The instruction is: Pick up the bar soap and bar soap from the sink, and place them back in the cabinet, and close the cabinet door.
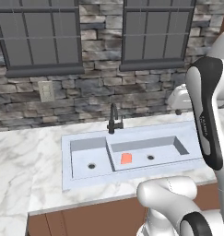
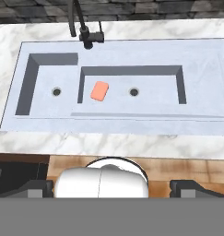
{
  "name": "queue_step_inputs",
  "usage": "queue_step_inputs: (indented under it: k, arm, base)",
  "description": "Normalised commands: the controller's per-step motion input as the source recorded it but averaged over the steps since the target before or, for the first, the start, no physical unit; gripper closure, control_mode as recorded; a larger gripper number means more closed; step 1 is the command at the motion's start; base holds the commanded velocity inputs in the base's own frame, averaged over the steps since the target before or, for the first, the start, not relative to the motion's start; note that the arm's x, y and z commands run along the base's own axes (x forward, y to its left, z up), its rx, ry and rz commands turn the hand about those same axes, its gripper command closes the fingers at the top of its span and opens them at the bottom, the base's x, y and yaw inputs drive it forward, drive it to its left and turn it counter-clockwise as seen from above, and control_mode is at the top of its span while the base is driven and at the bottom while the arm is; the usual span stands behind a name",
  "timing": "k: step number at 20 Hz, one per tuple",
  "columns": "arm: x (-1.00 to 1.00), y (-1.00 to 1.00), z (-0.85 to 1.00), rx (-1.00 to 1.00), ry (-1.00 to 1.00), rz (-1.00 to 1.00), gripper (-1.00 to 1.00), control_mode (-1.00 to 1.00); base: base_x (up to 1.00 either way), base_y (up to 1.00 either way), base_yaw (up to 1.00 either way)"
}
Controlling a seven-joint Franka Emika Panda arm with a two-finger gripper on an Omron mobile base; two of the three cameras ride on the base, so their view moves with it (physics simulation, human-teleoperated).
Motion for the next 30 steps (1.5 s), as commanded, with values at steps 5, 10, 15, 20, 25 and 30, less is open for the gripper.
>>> queue_step_inputs:
  k: [5, 10, 15, 20, 25, 30]
  arm:
    - [0.05, 0.08, -0.10, 0.00, 0.02, 0.00, -1.00, -1.00]
    - [0.18, 0.21, -0.24, 0.00, 0.07, 0.00, -1.00, -1.00]
    - [0.23, 0.15, -0.18, 0.00, 0.10, 0.00, -1.00, -1.00]
    - [0.27, 0.12, -0.21, 0.00, 0.09, 0.00, -1.00, -1.00]
    - [0.25, 0.11, -0.25, 0.00, 0.05, 0.00, -1.00, -1.00]
    - [0.28, 0.08, -0.34, 0.00, 0.00, 0.00, -1.00, -1.00]
  base:
    - [0.00, 0.00, 0.00]
    - [0.00, 0.00, 0.00]
    - [0.00, 0.00, 0.00]
    - [0.00, 0.00, 0.00]
    - [0.00, 0.00, 0.00]
    - [0.00, 0.00, 0.00]
